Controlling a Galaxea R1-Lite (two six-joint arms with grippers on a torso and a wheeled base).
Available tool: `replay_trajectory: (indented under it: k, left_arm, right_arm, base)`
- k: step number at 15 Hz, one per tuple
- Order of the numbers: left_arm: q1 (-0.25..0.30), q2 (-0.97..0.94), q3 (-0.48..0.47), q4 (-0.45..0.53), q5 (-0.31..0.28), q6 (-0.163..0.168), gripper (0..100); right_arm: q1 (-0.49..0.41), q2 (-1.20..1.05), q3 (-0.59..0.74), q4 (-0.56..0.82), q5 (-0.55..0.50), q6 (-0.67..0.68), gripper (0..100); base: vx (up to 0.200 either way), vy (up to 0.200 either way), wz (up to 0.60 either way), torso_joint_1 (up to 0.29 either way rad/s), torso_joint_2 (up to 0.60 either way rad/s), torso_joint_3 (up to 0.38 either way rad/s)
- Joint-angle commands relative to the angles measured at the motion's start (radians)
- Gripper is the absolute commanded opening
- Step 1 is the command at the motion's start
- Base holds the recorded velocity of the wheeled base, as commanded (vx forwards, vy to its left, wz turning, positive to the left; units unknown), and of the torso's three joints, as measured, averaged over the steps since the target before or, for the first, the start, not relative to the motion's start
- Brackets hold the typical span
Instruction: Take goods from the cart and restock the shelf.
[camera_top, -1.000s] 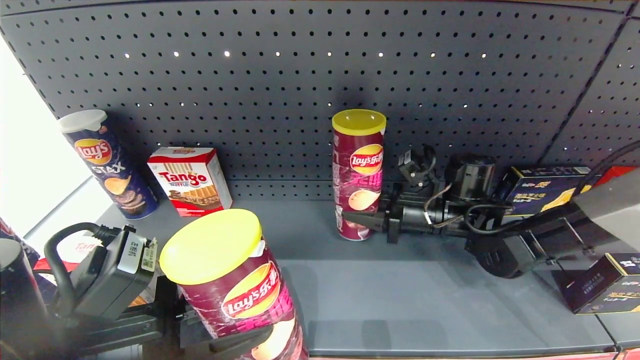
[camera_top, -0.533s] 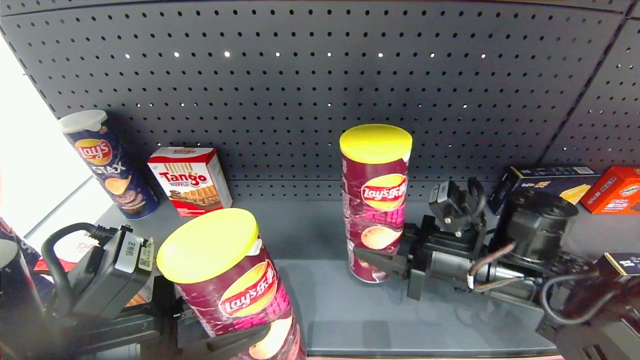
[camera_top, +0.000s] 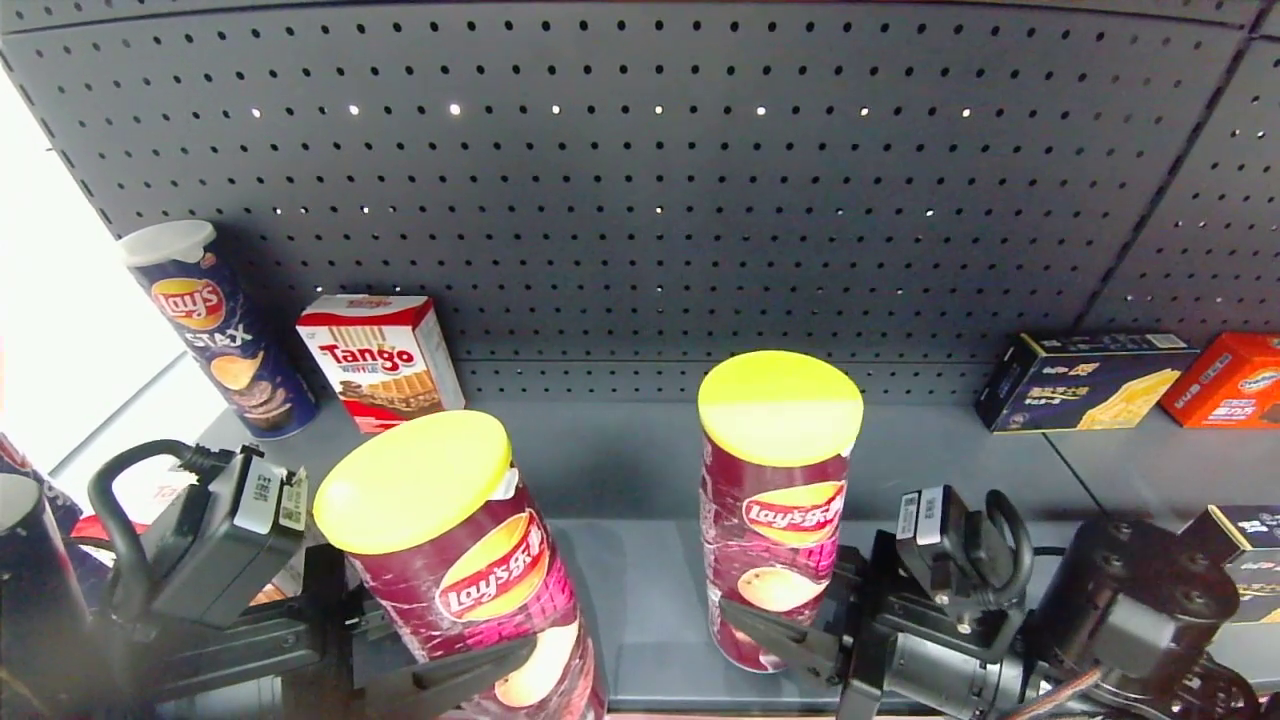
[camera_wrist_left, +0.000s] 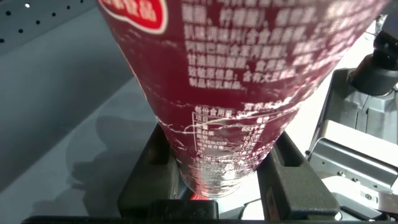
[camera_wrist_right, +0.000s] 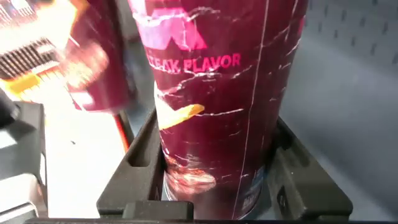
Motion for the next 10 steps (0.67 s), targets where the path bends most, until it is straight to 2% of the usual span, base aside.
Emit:
replay_trajectory:
  k: [1, 10]
  left_arm:
    - [0.000, 0.000, 0.009, 0.000, 0.000, 0.000, 0]
    - [0.013, -0.020, 0.047, 0.000, -0.003, 0.000, 0]
  right_arm:
    - [-0.011, 0.079, 0.006, -0.009, 0.002, -0.001, 0]
    - [-0.061, 0.154, -0.070, -0.009, 0.008, -0.010, 0]
  base:
    - [0.000, 0.000, 0.00, 0.000, 0.00, 0.000]
    - [0.000, 0.000, 0.00, 0.000, 0.00, 0.000]
